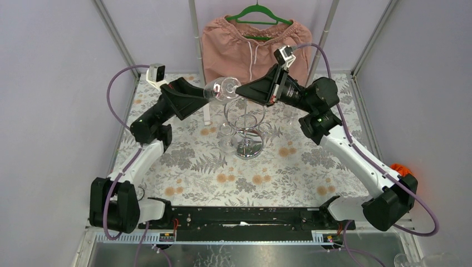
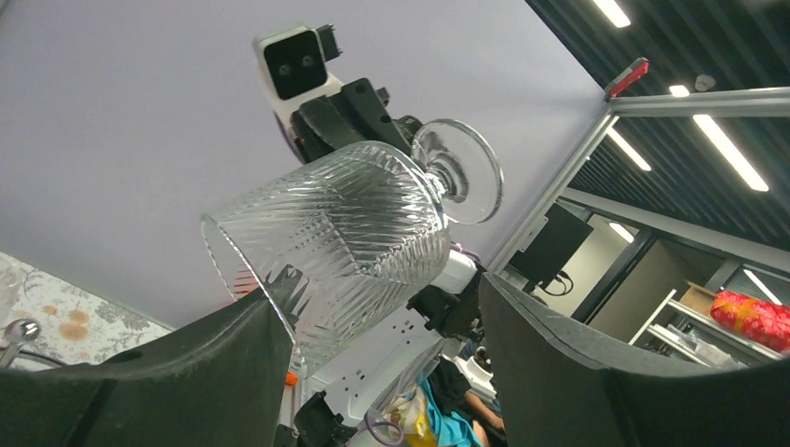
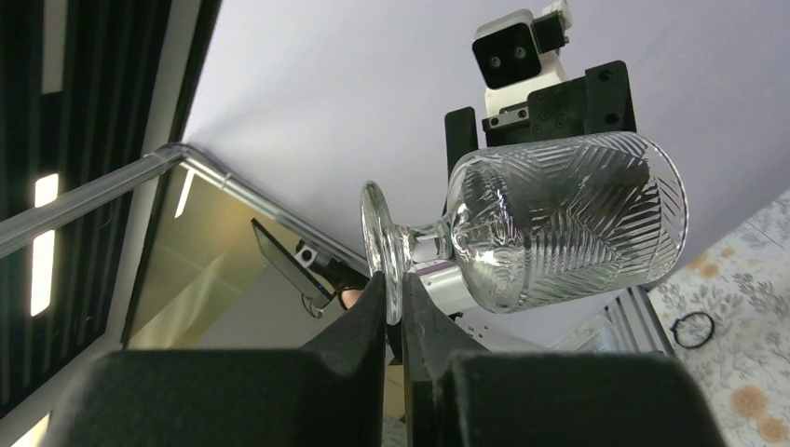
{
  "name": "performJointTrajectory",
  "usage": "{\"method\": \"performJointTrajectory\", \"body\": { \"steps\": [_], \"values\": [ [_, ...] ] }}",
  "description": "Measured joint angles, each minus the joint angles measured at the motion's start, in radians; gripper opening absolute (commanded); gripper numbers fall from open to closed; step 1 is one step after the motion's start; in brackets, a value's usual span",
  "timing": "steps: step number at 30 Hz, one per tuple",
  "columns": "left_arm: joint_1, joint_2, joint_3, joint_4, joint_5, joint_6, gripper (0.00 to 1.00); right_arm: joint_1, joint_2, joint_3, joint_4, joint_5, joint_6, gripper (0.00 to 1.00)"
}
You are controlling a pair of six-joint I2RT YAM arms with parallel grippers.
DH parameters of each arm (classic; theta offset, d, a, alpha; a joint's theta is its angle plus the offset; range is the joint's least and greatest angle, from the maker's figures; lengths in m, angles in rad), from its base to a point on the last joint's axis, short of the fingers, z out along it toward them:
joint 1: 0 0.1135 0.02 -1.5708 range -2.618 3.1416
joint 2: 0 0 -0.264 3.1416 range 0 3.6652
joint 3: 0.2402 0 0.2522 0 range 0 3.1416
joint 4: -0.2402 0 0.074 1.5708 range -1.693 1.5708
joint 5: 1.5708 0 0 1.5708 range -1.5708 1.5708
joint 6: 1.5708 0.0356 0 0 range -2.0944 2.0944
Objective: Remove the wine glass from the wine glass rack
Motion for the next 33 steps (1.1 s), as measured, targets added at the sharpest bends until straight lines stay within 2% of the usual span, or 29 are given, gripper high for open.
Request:
{"method": "performJointTrajectory", "body": {
  "steps": [8,17,20,25,33],
  "values": [
    [0.008,-0.120,0.000,-0.009,-0.008,-0.016,0.72,0.016,0.006,-0.064,0.278,-0.013,0.094,0.00],
    [0.008,-0.150,0.000,-0.011,-0.023,-0.031,0.61,0.079,0.084,-0.076,0.436,-0.024,0.143,0.00],
    [0.012,-0.156,-0.001,-0.014,-0.026,-0.032,0.51,0.109,0.137,-0.077,0.500,-0.024,0.174,0.00],
    [0.015,-0.181,-0.002,-0.004,-0.037,-0.051,0.25,0.116,0.194,-0.083,0.634,-0.006,0.265,0.00],
    [0.014,-0.210,-0.002,0.019,-0.040,-0.057,0.04,0.120,0.232,-0.085,0.719,0.003,0.358,0.00]
  ]
}}
